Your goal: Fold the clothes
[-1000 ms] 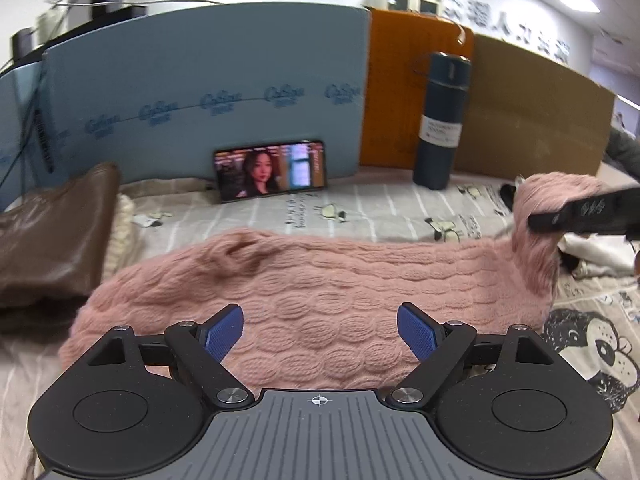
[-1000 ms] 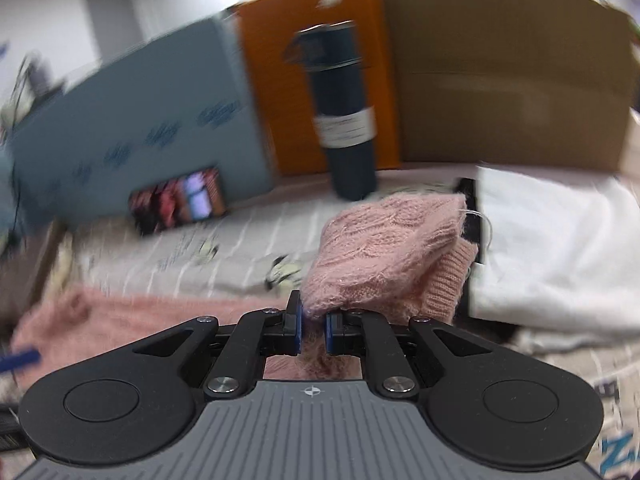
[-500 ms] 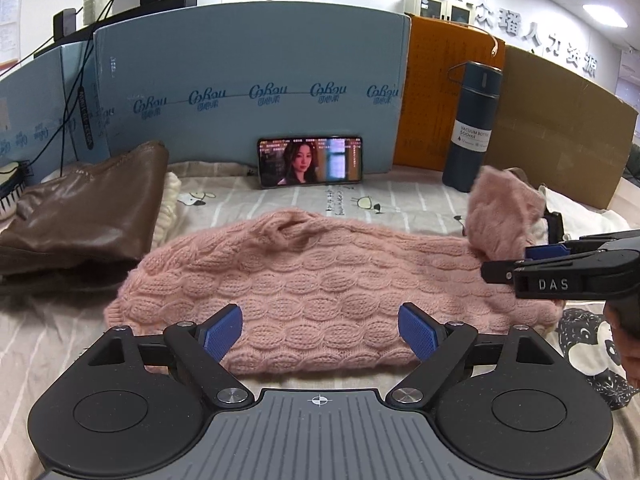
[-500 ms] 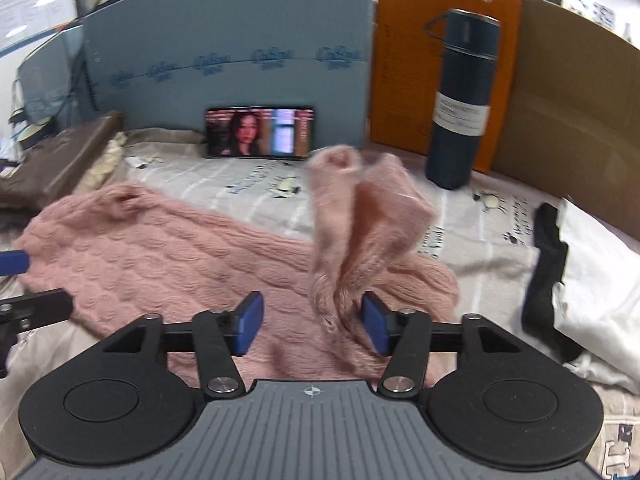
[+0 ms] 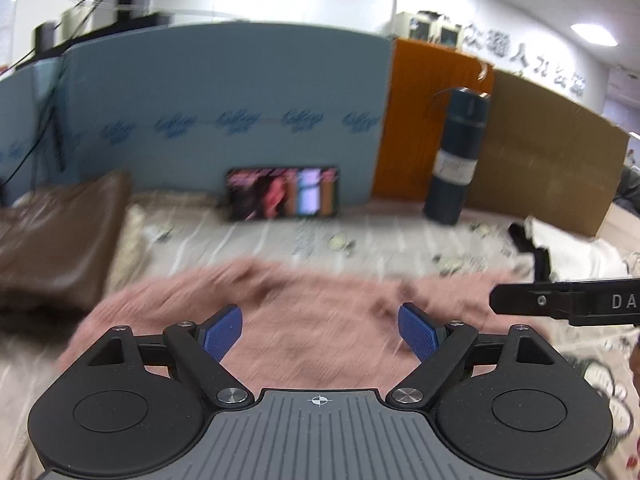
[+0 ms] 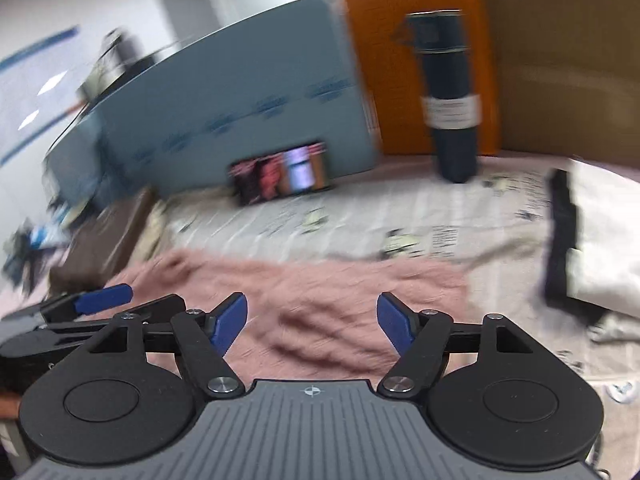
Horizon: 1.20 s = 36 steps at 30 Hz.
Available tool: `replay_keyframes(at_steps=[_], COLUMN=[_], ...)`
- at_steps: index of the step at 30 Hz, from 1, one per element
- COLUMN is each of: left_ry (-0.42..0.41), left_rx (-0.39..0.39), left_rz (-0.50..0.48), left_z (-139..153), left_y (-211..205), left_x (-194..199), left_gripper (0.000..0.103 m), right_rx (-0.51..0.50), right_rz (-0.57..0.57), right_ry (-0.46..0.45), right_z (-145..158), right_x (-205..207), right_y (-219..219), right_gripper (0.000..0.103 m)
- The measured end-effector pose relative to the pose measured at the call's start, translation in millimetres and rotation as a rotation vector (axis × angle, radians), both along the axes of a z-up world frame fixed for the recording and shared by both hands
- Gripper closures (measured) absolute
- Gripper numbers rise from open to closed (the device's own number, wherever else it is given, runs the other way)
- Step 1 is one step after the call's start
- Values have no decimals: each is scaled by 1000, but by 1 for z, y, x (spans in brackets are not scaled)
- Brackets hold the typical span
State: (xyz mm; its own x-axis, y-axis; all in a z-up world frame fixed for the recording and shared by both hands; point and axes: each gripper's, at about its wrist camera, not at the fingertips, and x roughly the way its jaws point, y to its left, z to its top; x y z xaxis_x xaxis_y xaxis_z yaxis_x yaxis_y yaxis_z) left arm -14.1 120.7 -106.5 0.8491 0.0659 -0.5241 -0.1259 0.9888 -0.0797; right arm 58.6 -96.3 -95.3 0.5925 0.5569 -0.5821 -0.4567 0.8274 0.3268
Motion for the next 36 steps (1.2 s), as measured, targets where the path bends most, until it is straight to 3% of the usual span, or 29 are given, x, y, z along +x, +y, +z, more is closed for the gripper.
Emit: replay_keyframes(at_steps=[5,10,14,18,26,29,36], left_ry=[-21,163,128,82,88,90,76], left_rx=[23,166,200,187,131,121,111], left_rz=[-37,-91,-101,-48,139,200,286], left_z=[-4,-36,-32,-18,-15,-13,-5], left_y=[-32,-59,-59,-44,9,27,60], left_x=[39,67,58,40,3,-7,-27], left_gripper=[14,13,12,12,12,12,12], right_rx=[10,5,53,99,95,93,46], right_rz=[-149,-253,-252,-251,-212,-211,-257], right_ry=[84,206,297,359,300,243,129], right_z=[-11,-32,-50,-64,-55,-44,-16], right_x=[21,41,52,59,50,42,31], right_y=[-33,-57,-65,-62,-43,-42,-59], right_gripper=[33,33,33,38,82,88,92])
